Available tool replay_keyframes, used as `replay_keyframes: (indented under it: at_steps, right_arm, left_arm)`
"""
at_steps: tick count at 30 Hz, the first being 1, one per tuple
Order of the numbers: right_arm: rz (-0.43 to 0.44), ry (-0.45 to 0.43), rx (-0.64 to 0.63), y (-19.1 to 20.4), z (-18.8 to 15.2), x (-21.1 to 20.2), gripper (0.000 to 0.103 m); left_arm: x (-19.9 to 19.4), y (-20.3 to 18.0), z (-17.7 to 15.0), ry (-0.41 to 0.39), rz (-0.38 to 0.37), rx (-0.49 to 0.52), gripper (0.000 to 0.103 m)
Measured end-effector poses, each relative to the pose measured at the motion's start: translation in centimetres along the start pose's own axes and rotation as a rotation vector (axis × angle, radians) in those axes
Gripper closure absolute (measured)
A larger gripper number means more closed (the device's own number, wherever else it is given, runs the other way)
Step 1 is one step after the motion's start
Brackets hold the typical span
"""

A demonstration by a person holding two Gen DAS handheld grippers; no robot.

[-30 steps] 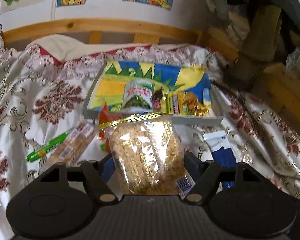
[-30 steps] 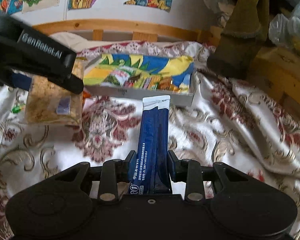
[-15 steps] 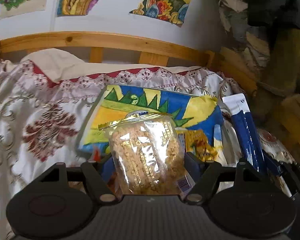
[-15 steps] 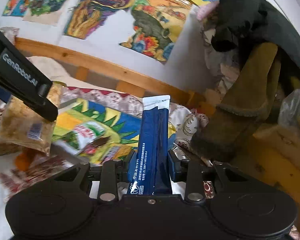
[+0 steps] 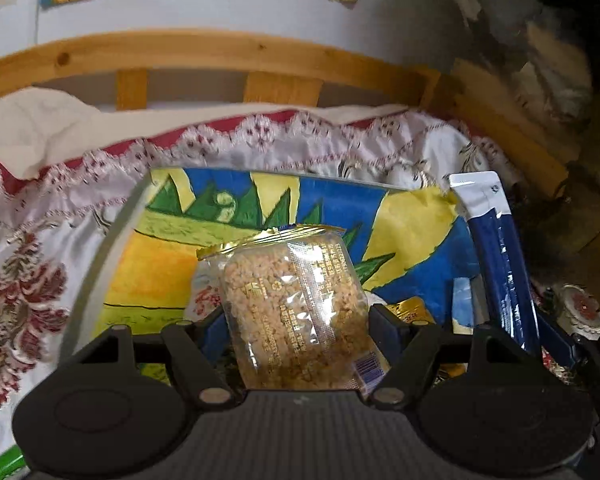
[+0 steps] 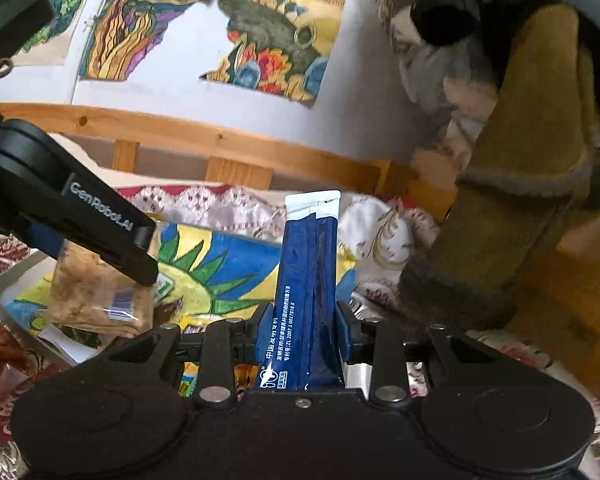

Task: Organize snacks
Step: 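Carry the rice-cracker bag into the tray with the left tool while the right tool places the blue packet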

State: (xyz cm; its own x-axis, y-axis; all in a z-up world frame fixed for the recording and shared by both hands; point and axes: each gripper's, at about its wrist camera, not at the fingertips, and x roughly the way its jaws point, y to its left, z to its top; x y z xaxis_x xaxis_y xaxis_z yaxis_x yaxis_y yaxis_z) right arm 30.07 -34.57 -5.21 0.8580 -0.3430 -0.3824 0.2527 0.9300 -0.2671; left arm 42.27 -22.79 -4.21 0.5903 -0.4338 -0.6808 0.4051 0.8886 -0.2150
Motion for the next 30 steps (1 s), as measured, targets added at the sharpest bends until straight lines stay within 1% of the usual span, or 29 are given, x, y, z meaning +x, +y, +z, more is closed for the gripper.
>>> replay_keyframes:
  at_steps: [3, 6, 9, 13, 17, 20, 22, 23, 24, 25, 26, 28, 29, 30]
  right_arm:
    - [0.024, 0.036, -0.019, 0.1, -0.3, 1.0, 0.068]
    - [0.046, 0.074, -0.003, -0.1, -0.6, 1.6, 0.068]
    - [0.053, 0.103, 0.009, -0.2, -0.7, 2.0, 0.068]
    - [0.056, 0.126, 0.032, -0.6, -1.0, 2.4, 0.068]
    - [0.06, 0.137, 0.046, -0.8, -1.1, 2.7, 0.068]
    - [0.061, 0.151, 0.054, -1.0, -1.3, 3.0, 0.066]
    - [0.058, 0.157, 0.063, -1.2, -1.5, 3.1, 0.066]
    - [0.06, 0.157, 0.069, -1.3, -1.5, 3.2, 0.065]
    - [0.067, 0.156, 0.079, -1.5, -1.5, 3.2, 0.064]
    - [0.074, 0.15, 0.09, -1.6, -1.5, 3.1, 0.061]
    - [0.078, 0.142, 0.097, -1.7, -1.4, 2.9, 0.057]
    - [0.079, 0.117, 0.099, -1.8, -1.2, 2.1, 0.047]
    - [0.06, 0.098, 0.092, -1.9, -1.2, 1.5, 0.036]
    - [0.043, 0.069, 0.082, -2.0, -1.1, 0.8, 0.029]
  left_arm:
    - [1.1, -0.5, 0.0, 0.026, 0.028, 0.018, 0.027]
    - [2.0, -0.9, -0.1, 0.056, 0.062, 0.037, 0.027]
    - [2.8, -1.1, -0.1, 0.085, 0.067, 0.03, 0.027]
    - [3.4, -1.5, -0.1, 0.098, 0.091, 0.044, 0.027]
    - [3.6, -1.6, -0.1, 0.095, 0.1, 0.042, 0.026]
    - [3.8, -1.6, -0.1, 0.108, 0.11, 0.042, 0.026]
    - [3.9, -1.7, -0.1, 0.115, 0.115, 0.041, 0.024]
    - [3.8, -1.7, -0.2, 0.118, 0.119, 0.041, 0.02]
    - [3.8, -1.7, -0.2, 0.12, 0.123, 0.042, 0.018]
    - [3.6, -1.8, -0.3, 0.118, 0.123, 0.043, 0.018]
    - [3.3, -1.8, -0.4, 0.114, 0.122, 0.044, 0.017]
    - [2.4, -2.0, -0.4, 0.099, 0.11, 0.058, 0.013]
    - [1.7, -2.0, -0.5, 0.083, 0.098, 0.069, 0.01]
    - [0.8, -2.0, -0.5, 0.059, 0.089, 0.078, 0.007]
